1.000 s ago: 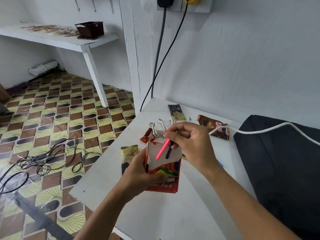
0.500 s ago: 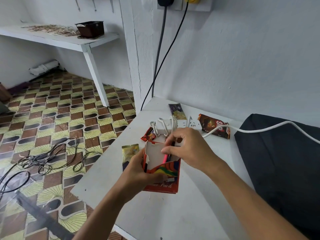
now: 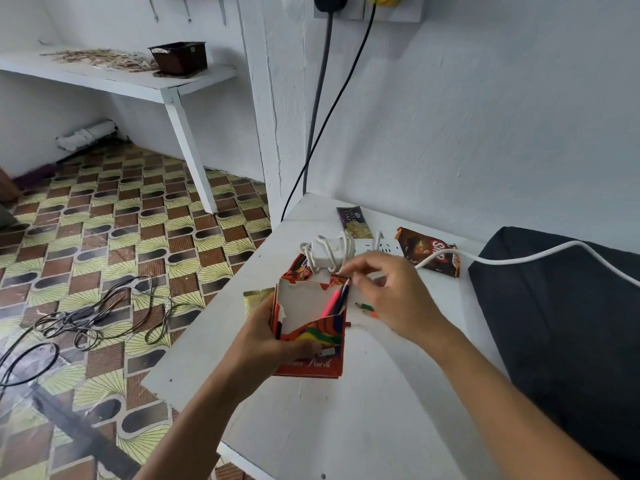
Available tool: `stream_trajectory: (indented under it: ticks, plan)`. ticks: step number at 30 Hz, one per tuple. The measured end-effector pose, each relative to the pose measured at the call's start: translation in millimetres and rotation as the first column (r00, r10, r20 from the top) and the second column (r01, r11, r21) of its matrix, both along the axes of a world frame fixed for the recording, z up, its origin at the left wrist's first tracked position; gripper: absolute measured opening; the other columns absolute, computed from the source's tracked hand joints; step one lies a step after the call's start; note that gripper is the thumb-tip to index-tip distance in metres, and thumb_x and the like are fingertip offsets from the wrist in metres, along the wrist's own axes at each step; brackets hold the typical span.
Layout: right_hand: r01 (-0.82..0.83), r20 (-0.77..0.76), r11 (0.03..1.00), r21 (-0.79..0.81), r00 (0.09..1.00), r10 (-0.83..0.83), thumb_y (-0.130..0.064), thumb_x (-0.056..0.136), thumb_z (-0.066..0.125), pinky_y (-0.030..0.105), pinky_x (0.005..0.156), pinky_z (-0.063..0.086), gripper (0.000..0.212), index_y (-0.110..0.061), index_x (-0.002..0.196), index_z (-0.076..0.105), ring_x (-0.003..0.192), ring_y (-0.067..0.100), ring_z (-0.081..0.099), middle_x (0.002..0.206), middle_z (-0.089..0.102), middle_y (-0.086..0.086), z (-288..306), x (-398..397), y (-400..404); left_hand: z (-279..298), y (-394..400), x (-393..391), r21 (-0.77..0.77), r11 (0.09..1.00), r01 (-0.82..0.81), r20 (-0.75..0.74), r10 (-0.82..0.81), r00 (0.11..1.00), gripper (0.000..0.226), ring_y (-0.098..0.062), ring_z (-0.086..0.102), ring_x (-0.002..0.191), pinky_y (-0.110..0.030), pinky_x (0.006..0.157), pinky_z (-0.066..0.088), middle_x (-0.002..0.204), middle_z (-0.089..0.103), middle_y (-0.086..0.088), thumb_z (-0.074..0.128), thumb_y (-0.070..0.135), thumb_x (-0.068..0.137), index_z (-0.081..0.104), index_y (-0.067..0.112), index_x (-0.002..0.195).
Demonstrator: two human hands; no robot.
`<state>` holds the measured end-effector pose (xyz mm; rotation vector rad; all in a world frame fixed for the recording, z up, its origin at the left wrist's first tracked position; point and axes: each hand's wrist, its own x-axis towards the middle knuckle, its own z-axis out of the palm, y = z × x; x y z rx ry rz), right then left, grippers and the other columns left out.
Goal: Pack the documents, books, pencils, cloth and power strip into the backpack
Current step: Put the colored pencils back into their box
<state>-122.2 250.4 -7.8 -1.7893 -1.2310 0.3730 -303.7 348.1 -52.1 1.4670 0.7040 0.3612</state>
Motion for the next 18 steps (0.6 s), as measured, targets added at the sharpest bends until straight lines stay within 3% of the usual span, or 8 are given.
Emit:
stream_trajectory:
  ticks: [3,8,11,15,18]
  plan:
    - [0.124,0.028,0.992,-0.027,0.992,-0.124,0.003,0.087,0.058,0.007,0.07,0.045,0.018,-0.009,0.091,0.072,0.079,-0.006,0.06,0.085,0.068,-0.006,-8,14,1,-3,8,-4,-0.01,0.999,-0.043,-0.001,0.043,0.999,0.117,-0.026,0.069,0.096,-0.043,0.08,0.059,0.11,0.066,-0.008,0.092,0.054,0.021,0.049,0.02,0.124]
    - [-0.015,0.139,0.901,-0.433,0.987,0.083,-0.01,0.088,0.062,0.026,0.08,0.053,0.014,-0.017,0.098,0.069,0.088,0.01,0.061,0.098,0.066,0.0,-43,4,4,-6,14,-10,-0.011,0.996,-0.087,0.029,0.087,0.996,0.107,-0.027,0.071,0.089,-0.034,0.069,0.06,0.095,0.073,-0.005,0.093,0.052,0.022,0.054,0.018,0.116]
    - [0.016,0.232,0.885,-0.465,0.967,0.104,-0.026,0.086,0.067,0.023,0.072,0.05,0.01,-0.023,0.096,0.068,0.086,0.008,0.057,0.096,0.061,-0.004,-55,-6,10,-9,16,-8,-0.007,0.995,-0.105,0.012,0.105,0.994,0.107,-0.028,0.071,0.09,-0.039,0.074,0.06,0.1,0.071,-0.009,0.094,0.048,0.024,0.054,0.018,0.119]
    - [-0.02,0.251,0.871,-0.491,0.954,0.164,-0.032,0.087,0.065,0.022,0.07,0.045,0.014,-0.022,0.098,0.064,0.085,0.009,0.054,0.093,0.054,-0.007,-57,-11,16,-11,17,-8,-0.009,0.994,-0.107,0.01,0.108,0.994,0.093,-0.026,0.071,0.09,-0.036,0.072,0.06,0.103,0.069,-0.009,0.088,0.035,0.036,0.052,0.018,0.121]
    - [-0.023,0.293,0.842,-0.539,0.932,0.213,-0.031,0.091,0.061,0.025,0.071,0.044,0.009,-0.023,0.088,0.057,0.085,0.01,0.052,0.093,0.049,-0.006,-58,-11,18,-10,16,-7,-0.019,0.993,-0.117,0.008,0.117,0.993,0.106,-0.027,0.071,0.09,-0.039,0.074,0.06,0.104,0.069,-0.01,0.093,0.045,0.028,0.051,0.018,0.122]
